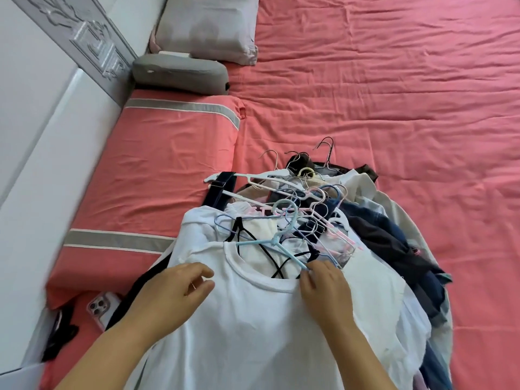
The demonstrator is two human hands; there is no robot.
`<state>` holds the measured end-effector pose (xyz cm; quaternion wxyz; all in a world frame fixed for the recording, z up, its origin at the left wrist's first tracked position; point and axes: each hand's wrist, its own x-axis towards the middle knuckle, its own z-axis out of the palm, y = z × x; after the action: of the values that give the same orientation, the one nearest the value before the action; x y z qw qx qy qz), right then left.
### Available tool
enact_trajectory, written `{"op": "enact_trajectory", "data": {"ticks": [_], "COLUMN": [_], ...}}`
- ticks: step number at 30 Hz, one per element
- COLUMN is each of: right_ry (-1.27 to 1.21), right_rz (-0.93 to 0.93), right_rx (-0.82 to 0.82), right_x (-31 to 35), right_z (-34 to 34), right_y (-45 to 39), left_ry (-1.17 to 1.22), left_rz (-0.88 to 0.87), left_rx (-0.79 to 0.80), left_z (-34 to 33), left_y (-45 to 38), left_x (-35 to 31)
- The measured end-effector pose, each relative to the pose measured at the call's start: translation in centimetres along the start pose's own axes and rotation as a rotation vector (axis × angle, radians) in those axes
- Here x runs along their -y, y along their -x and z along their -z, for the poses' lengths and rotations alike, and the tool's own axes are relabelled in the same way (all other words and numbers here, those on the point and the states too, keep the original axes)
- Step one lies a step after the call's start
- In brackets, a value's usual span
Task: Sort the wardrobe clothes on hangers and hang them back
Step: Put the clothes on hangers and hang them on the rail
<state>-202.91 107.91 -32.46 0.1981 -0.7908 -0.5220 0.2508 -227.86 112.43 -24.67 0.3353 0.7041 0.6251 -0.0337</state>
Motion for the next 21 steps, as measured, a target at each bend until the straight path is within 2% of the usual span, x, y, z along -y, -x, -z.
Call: {"op": "enact_trajectory", "data": {"ticks": [4,8,15,19,21], "right_ry": [-0.033,-0.108,-0.307,-0.446,-0.497], "right_rz": [0.118,0.253,0.371,0.454,0.519], "right_rx": [0.055,-0.005,0.038,0.139,0.196], "right_x": [1.7,4.0,10.4,15.8,18.7], "right_z": [2.5,4.2,5.8,6.4,6.6], "right_y": [0.2,1.4,5.2,8.7,11.2], "left_ry": [0.043,0.085,0.124,0.053,0.113], "left_rz": [0.007,-0.011,-0.050,-0.129,-0.132], "left_rx": [-0.093,-0.245,-0.482,-0.591,-0.645], "left_z": [1.5,3.3,7.0,9.0,9.6], "left_y": [1.1,2.9,8.5,14.1,18.0], "left_x": [0.6,1.6,4.9,7.9,10.1]}}
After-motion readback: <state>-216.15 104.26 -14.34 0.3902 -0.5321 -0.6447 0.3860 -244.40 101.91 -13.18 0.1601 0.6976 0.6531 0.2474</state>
